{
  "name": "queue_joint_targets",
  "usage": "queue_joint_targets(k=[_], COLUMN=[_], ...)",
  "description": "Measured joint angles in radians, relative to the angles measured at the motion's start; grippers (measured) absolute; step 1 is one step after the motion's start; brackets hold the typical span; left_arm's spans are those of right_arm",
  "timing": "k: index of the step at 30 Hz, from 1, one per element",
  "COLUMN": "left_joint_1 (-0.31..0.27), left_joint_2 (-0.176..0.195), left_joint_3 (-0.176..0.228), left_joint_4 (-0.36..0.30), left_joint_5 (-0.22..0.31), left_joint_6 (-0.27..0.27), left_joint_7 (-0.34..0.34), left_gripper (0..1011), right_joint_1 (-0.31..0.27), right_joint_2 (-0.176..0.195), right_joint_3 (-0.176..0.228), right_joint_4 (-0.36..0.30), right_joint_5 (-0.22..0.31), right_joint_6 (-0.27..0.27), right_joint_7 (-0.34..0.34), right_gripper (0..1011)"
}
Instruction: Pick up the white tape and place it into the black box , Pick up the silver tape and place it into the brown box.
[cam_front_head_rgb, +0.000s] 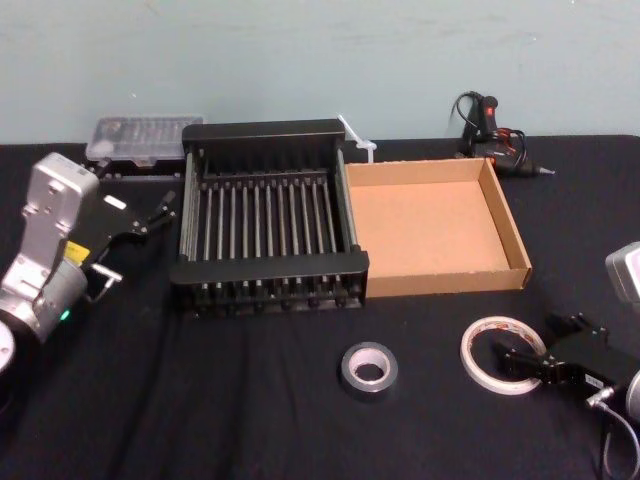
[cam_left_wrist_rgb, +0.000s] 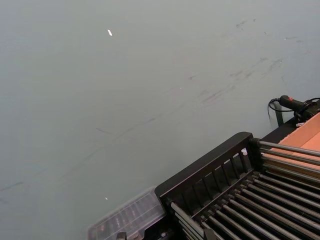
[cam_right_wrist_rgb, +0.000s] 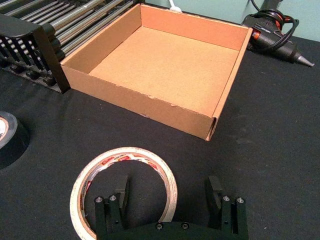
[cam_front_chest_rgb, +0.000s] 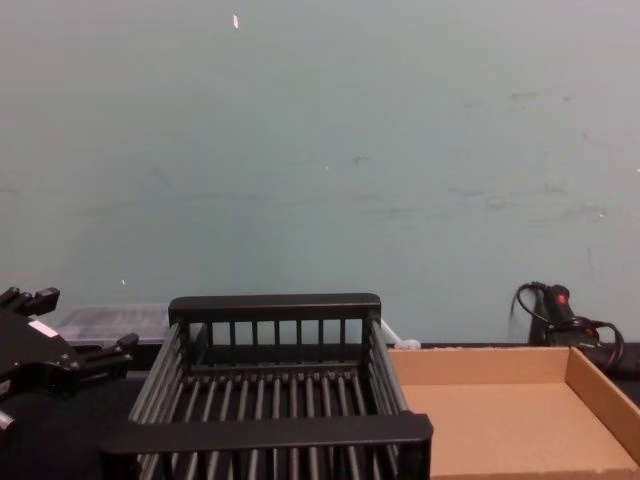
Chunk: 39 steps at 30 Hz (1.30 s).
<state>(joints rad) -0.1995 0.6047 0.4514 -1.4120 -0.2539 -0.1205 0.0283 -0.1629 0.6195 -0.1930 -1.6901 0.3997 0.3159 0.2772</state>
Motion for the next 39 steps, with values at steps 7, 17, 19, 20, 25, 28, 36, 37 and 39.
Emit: queue_joint_targets(k=[7, 17, 19, 20, 25, 28, 36, 37, 39], left_joint_1=[0.0, 0.0, 0.0, 0.0, 0.0, 0.0, 0.0, 0.0, 0.0], left_joint_2=[0.0, 0.0, 0.0, 0.0, 0.0, 0.0, 0.0, 0.0, 0.0], left_joint_3=[0.0, 0.0, 0.0, 0.0, 0.0, 0.0, 0.0, 0.0, 0.0], left_joint_4=[0.0, 0.0, 0.0, 0.0, 0.0, 0.0, 0.0, 0.0, 0.0], left_joint_5=[0.0, 0.0, 0.0, 0.0, 0.0, 0.0, 0.0, 0.0, 0.0], left_joint_6=[0.0, 0.0, 0.0, 0.0, 0.0, 0.0, 0.0, 0.0, 0.0], left_joint_7=[0.0, 0.0, 0.0, 0.0, 0.0, 0.0, 0.0, 0.0, 0.0], left_gripper=[1001, 1001, 1001, 1001, 1001, 1002, 1001, 1001, 1001], right_joint_1=[-0.002, -0.003, -0.003, -0.003, -0.003, -0.003, -0.003, -0.003, -0.003], right_joint_2=[-0.011, -0.019, -0.019, -0.019, -0.018, -0.018, -0.017, -0.017, -0.017], right_joint_3=[0.007, 0.013, 0.013, 0.013, 0.013, 0.012, 0.012, 0.012, 0.012], right_joint_4=[0.0, -0.002, -0.002, -0.002, -0.002, -0.002, -0.002, -0.002, -0.002], right_joint_5=[-0.014, -0.031, -0.031, -0.03, -0.03, -0.03, -0.028, -0.028, -0.028], right_joint_6=[0.009, 0.015, 0.015, 0.015, 0.015, 0.015, 0.015, 0.015, 0.015], right_joint_7=[0.008, 0.015, 0.014, 0.014, 0.014, 0.014, 0.013, 0.013, 0.012], right_gripper=[1002, 1002, 1002, 1002, 1002, 1002, 927, 901, 857])
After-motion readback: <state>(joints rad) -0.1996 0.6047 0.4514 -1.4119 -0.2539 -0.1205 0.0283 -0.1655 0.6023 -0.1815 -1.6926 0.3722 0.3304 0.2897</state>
